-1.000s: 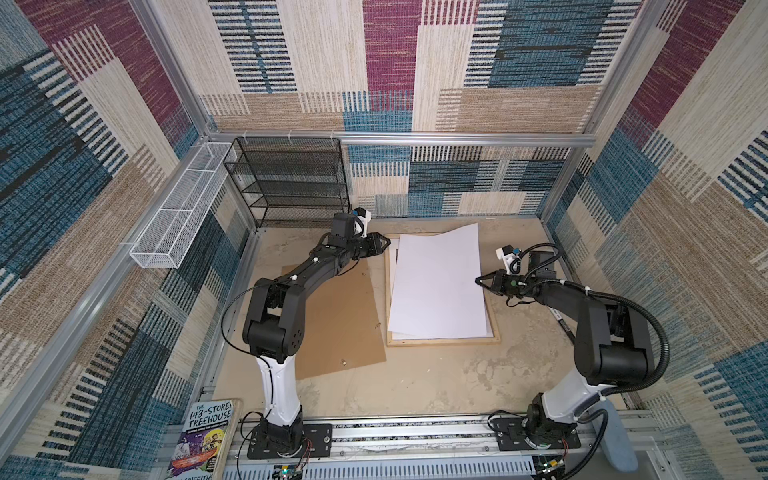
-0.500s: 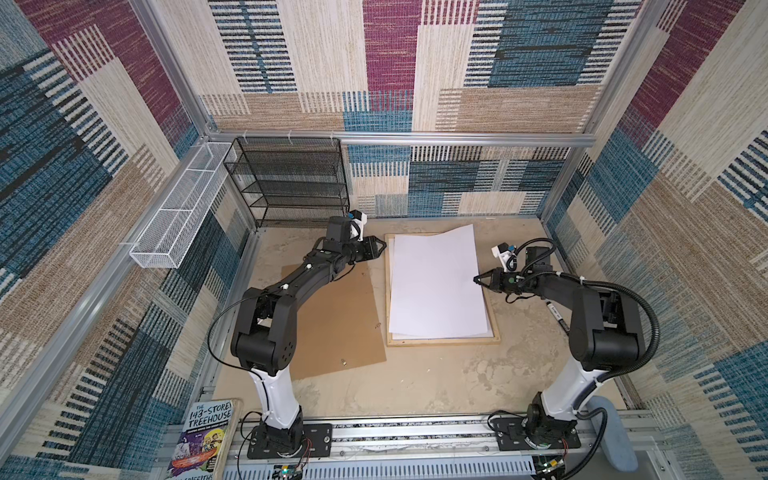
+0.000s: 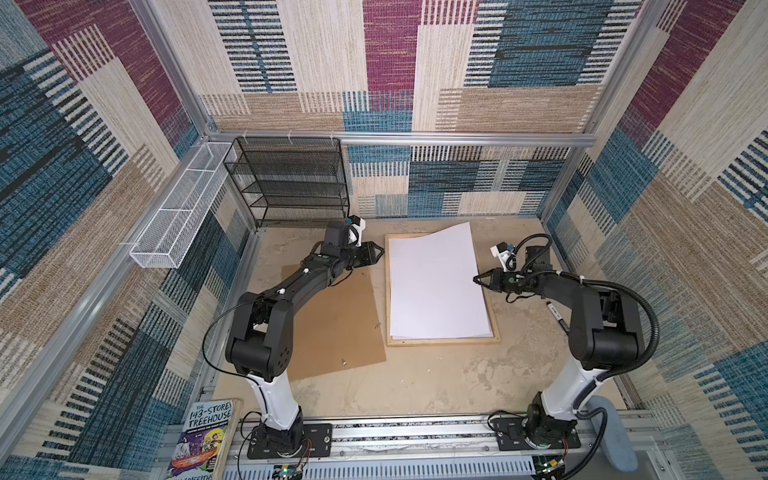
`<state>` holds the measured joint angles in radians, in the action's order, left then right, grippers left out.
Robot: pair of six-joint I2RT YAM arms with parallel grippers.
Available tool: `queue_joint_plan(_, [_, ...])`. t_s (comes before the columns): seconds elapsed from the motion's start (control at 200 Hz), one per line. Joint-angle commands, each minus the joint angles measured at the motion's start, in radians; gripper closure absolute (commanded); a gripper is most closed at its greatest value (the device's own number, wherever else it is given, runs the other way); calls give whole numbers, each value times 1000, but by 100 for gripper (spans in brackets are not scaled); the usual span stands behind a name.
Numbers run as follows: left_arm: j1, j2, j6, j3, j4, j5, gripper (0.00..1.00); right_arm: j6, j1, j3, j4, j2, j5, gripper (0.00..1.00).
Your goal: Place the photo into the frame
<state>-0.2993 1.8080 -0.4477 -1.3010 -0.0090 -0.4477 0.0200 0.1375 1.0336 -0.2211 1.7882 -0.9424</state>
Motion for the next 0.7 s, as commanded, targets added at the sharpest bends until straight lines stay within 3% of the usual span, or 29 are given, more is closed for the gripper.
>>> queue_joint_plan(0.0, [0, -16, 22, 8, 3, 18, 58, -39, 1, 35, -12, 18, -22, 97])
queue_joint_plan(0.3, [0, -39, 40, 17, -16, 36, 58, -100, 1, 80, -49, 57, -47, 97])
queue_joint_plan(0.696, [1, -38, 26, 26, -6, 29, 58, -74, 1, 70, -38, 63, -40, 93])
